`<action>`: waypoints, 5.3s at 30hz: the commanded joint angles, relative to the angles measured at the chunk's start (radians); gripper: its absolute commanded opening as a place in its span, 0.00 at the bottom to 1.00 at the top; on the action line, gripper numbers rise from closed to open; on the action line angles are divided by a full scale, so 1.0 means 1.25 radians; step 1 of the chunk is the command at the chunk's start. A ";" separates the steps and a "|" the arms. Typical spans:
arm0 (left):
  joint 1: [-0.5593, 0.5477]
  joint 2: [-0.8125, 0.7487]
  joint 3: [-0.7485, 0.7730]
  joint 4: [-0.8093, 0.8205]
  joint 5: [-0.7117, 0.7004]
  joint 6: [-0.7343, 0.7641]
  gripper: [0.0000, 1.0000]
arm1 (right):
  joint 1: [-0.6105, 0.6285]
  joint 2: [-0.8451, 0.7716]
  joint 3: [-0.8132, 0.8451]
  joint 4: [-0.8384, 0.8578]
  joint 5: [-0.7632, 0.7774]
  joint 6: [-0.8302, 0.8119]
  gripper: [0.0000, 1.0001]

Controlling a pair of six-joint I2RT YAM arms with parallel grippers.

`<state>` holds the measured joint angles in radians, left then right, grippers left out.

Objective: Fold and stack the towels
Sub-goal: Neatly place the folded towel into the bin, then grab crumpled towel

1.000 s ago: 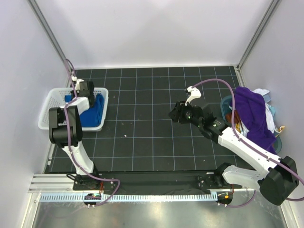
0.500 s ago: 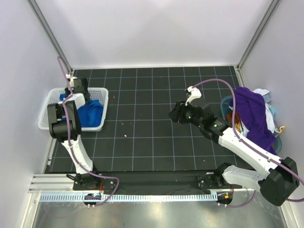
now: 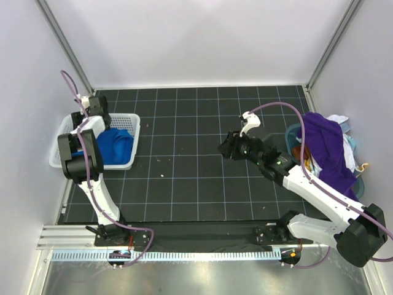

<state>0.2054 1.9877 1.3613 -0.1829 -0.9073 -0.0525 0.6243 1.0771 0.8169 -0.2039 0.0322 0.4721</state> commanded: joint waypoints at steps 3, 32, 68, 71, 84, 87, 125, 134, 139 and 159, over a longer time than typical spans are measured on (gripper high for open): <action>0.003 -0.063 0.035 -0.081 0.140 -0.108 0.55 | -0.002 -0.020 0.002 0.022 0.006 -0.014 0.55; -0.064 -0.072 0.035 -0.293 0.657 -0.299 0.30 | -0.004 -0.001 0.005 0.013 0.054 -0.028 0.55; -0.107 -0.343 -0.023 -0.304 0.743 -0.448 0.32 | -0.004 0.018 0.008 0.011 0.074 -0.049 0.55; -0.130 -0.380 -0.043 -0.299 0.766 -0.455 0.33 | -0.005 0.033 0.018 0.001 0.091 -0.057 0.55; -0.574 -0.562 -0.159 -0.246 0.739 -0.429 0.36 | -0.169 0.097 0.305 -0.316 0.382 -0.026 0.61; -0.650 -0.595 -0.183 -0.243 0.759 -0.417 0.38 | -0.215 0.093 0.340 -0.402 0.465 -0.005 0.65; -0.698 -0.764 -0.290 -0.322 0.934 -0.297 0.45 | -0.747 0.406 0.372 -0.323 0.536 0.043 0.81; -0.698 -0.753 -0.300 -0.315 0.938 -0.308 0.44 | -0.777 0.420 0.350 -0.285 0.470 0.073 0.52; -0.698 -0.752 -0.300 -0.313 0.938 -0.311 0.44 | -0.777 0.363 0.359 -0.303 0.453 0.073 0.21; -0.698 -0.752 -0.296 -0.307 0.932 -0.318 0.44 | -0.716 0.173 0.463 -0.396 0.223 0.045 0.01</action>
<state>-0.6674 1.0527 0.9768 -0.5953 0.2462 -0.4416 -0.3153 1.3445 1.3239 -0.6983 0.3698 0.5438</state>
